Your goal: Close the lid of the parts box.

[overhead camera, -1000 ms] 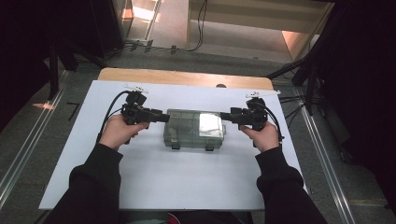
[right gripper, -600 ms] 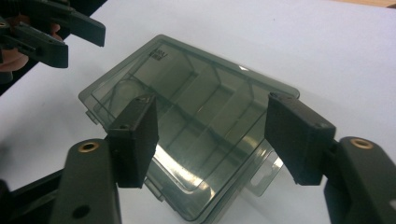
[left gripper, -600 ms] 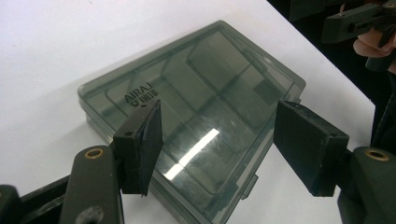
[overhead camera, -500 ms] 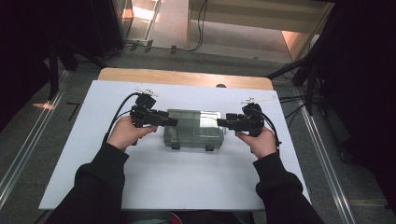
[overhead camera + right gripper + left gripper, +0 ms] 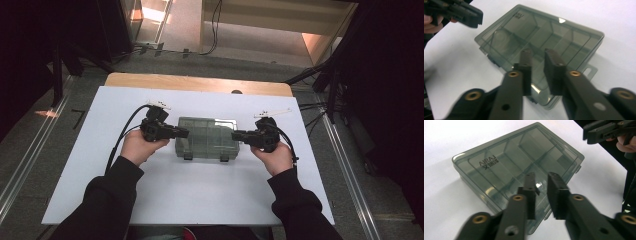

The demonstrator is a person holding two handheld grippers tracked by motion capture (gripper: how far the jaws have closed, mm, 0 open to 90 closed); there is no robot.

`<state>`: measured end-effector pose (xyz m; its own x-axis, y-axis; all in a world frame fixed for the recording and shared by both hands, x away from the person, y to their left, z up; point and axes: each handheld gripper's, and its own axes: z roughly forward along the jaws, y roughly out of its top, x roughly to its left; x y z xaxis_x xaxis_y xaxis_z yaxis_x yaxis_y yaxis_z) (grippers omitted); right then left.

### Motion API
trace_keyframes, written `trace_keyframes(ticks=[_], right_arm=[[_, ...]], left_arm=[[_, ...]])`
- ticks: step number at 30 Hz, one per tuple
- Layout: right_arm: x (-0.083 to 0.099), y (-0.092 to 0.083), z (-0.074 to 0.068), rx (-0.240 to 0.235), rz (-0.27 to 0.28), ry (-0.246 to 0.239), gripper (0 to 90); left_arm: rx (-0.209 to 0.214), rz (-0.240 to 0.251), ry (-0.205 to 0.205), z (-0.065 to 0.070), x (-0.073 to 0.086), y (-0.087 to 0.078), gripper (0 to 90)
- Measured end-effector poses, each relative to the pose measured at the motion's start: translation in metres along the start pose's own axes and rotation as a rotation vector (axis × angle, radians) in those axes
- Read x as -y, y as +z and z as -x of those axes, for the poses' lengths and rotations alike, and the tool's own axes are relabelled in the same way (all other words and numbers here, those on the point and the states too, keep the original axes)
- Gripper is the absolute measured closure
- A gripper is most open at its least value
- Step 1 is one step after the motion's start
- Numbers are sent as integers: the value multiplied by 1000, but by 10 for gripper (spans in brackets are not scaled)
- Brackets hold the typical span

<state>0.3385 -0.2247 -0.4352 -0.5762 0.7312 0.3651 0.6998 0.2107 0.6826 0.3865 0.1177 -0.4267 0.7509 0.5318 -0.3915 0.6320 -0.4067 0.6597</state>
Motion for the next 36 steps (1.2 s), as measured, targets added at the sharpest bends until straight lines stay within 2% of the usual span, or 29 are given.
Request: trace_keyframes(ticks=[3, 5, 7, 12, 14, 18, 21, 26, 29, 33, 36], right_arm=[[4, 1, -1, -8, 1, -6, 850], [8, 1, -1, -6, 7, -1, 869], [10, 2, -2, -7, 14, 7, 873], [14, 6, -6, -3, 11, -11, 874], [15, 8, -7, -2, 6, -13, 873], [18, 12, -6, 3, 7, -6, 873], [19, 15, -4, 6, 2, -3, 873], [22, 21, 0, 13, -14, 2, 873], [23, 24, 2, 14, -25, 8, 873], [24, 28, 4, 24, -43, 7, 873], [24, 29, 4, 23, -40, 8, 873]], left_arm=[[-9, -20, 29, 4, 4, 1, 892], [-37, -29, 65, 7, 6, 2, 895], [-47, -26, 58, 7, 7, 2, 900], [-31, -24, 26, 0, 12, 3, 900], [-39, -27, 23, -1, 15, 4, 900], [-41, -24, 30, -1, 19, 5, 900], [-55, -45, 37, -1, 21, 8, 900], [-48, -63, 20, -5, 24, 14, 900], [-41, -60, 16, -7, 25, 14, 900], [-44, -61, 30, -6, 26, 14, 900], [-44, -61, 32, -6, 26, 15, 900]])
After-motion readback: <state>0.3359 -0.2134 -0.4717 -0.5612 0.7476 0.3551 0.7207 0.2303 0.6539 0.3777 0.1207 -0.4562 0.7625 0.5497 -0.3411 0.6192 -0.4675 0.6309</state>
